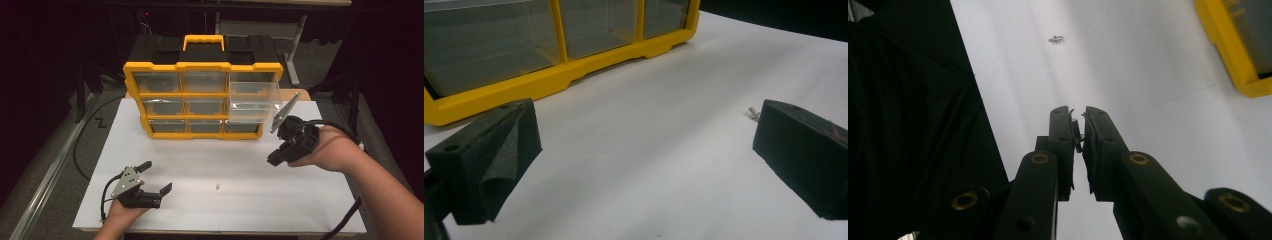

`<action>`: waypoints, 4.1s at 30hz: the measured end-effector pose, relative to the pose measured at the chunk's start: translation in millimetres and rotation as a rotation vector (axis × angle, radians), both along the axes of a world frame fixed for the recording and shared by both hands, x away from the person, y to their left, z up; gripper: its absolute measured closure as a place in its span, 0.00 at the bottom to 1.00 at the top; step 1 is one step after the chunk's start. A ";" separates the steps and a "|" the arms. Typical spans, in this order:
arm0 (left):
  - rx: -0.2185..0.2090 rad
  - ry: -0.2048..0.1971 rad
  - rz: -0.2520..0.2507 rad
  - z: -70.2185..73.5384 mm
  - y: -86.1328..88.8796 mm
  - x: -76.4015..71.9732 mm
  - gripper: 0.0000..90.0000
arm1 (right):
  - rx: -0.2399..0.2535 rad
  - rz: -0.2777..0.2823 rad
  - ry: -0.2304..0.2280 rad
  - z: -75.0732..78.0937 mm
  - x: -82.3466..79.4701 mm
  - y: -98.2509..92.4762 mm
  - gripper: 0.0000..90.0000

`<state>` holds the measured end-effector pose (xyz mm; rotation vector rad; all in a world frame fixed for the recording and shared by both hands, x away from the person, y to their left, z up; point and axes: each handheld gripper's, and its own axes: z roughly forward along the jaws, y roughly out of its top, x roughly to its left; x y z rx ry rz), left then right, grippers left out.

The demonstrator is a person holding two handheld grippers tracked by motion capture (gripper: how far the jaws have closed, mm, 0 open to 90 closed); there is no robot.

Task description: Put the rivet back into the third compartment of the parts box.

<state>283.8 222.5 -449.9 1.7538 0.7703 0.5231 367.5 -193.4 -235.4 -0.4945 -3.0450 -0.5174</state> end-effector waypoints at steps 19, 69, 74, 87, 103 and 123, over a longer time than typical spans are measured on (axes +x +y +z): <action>0.007 -0.006 0.002 1.1 1.2 -1.3 0.00 | 0.001 -0.003 -0.058 66.4 10.5 -0.9 0.93; 0.016 -0.022 0.002 3.8 2.5 -3.7 0.00 | -0.052 -0.034 -0.108 111.4 87.3 56.1 0.93; 0.017 -0.019 -0.002 3.4 2.1 -3.2 0.00 | -0.034 -0.051 -0.107 112.6 87.7 56.9 0.70; 0.029 -0.010 -0.012 2.2 0.9 -2.0 0.00 | -0.031 -0.084 -0.115 122.9 56.5 38.2 0.56; 0.031 -0.009 -0.012 2.1 0.0 -2.6 0.00 | -0.032 -0.072 -0.108 109.0 3.2 12.7 0.52; 0.042 0.001 -0.013 0.1 -2.9 -0.9 0.00 | -0.034 -0.045 -0.074 -1.2 -6.5 11.9 0.33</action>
